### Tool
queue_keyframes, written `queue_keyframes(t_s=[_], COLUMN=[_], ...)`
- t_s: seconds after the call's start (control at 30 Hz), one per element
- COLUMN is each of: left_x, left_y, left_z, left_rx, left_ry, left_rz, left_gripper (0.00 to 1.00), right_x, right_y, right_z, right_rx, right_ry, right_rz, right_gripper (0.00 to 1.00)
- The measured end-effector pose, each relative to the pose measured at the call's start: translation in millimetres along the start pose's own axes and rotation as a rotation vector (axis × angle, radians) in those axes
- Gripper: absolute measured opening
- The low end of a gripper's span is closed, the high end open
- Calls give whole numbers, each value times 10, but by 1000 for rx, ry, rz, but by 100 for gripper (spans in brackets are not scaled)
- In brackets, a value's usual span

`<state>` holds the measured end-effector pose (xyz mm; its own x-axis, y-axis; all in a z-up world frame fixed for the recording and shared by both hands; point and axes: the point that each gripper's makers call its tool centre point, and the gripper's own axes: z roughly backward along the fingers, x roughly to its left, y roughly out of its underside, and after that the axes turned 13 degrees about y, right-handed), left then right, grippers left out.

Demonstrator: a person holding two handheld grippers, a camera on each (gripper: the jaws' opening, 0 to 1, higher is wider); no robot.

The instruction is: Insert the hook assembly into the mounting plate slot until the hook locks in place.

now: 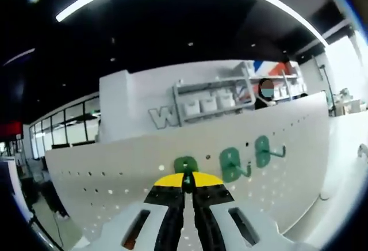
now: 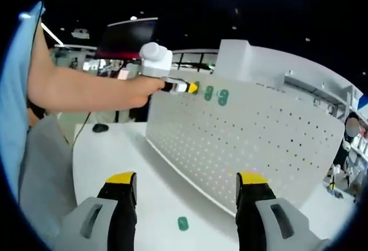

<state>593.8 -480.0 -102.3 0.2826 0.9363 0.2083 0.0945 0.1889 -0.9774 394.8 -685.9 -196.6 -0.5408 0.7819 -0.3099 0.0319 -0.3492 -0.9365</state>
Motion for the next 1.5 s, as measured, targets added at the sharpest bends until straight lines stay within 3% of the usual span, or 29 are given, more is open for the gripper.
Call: queue_keyframes(t_s=[0.37,0.77,1.07,1.5], left_x=[1,-2,-7,-29], left_y=[25,82,93,333], left_z=[-8,29,175,404], left_rx=[17,43,27,66], left_ry=[-24,19,36,72], left_rz=[-21,-19,-7,5], left_gripper=[5,15,18,22], right_x=[-36,-60,-145,-136], right_y=[23,40,84,118], right_z=[32,22,31,4], right_rx=[4,13,26,35], right_ry=[10,19,40,41], right_rz=[-2,11,9,9], right_gripper=[71,70,70,69])
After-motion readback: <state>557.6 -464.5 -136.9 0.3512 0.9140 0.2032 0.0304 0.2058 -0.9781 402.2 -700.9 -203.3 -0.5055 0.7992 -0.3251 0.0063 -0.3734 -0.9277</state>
